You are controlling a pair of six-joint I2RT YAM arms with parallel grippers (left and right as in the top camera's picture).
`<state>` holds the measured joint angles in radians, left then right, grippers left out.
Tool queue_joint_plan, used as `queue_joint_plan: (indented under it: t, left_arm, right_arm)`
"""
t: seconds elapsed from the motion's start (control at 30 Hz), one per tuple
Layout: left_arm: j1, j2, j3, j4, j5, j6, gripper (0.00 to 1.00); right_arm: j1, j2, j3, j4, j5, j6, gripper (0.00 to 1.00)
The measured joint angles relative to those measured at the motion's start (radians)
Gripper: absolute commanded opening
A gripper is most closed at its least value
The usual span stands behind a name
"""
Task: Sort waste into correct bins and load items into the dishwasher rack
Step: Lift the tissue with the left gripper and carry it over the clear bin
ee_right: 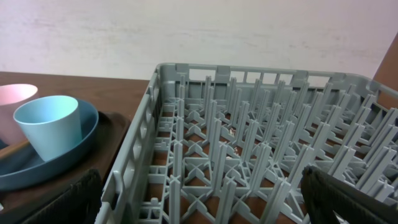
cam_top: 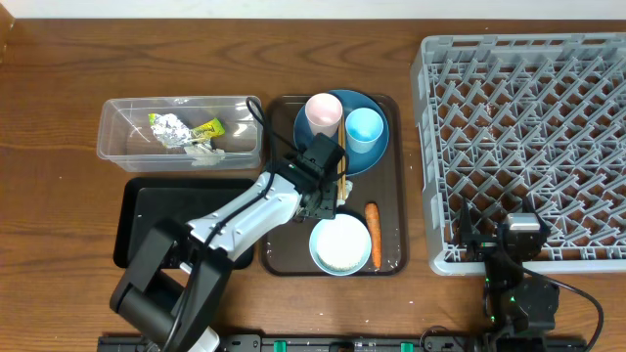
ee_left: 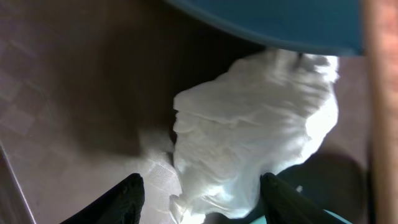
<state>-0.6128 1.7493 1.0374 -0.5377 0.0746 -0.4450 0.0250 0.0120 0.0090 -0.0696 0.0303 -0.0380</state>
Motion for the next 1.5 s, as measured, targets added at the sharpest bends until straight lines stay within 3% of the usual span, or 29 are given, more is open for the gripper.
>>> queue_joint_plan:
  t: [0.1,0.2,0.43,0.9,1.5]
  left_arm:
    - [0.015,0.002,0.0,0.0,-0.001,-0.008,0.39]
    - [0.027,0.002,0.0,-0.004,-0.003,-0.003,0.34]
    - [0.029,0.002,0.0,-0.004,-0.003,-0.006,0.08]
    - [0.029,-0.013,0.0,-0.026,-0.003,-0.003,0.06]
    - [0.104,-0.278,0.0,-0.092,-0.003,-0.003,0.06]
  right_arm:
    - [0.0,0.0,0.0,0.0,0.0,0.0,0.99]
    - [0.0,0.0,0.0,0.0,0.0,0.0,0.99]
    - [0.0,0.0,0.0,0.0,0.0,0.0,0.99]
    - [0.0,0.0,0.0,0.0,0.0,0.0,0.99]
    - [0.0,0.0,0.0,0.0,0.0,0.0,0.99]
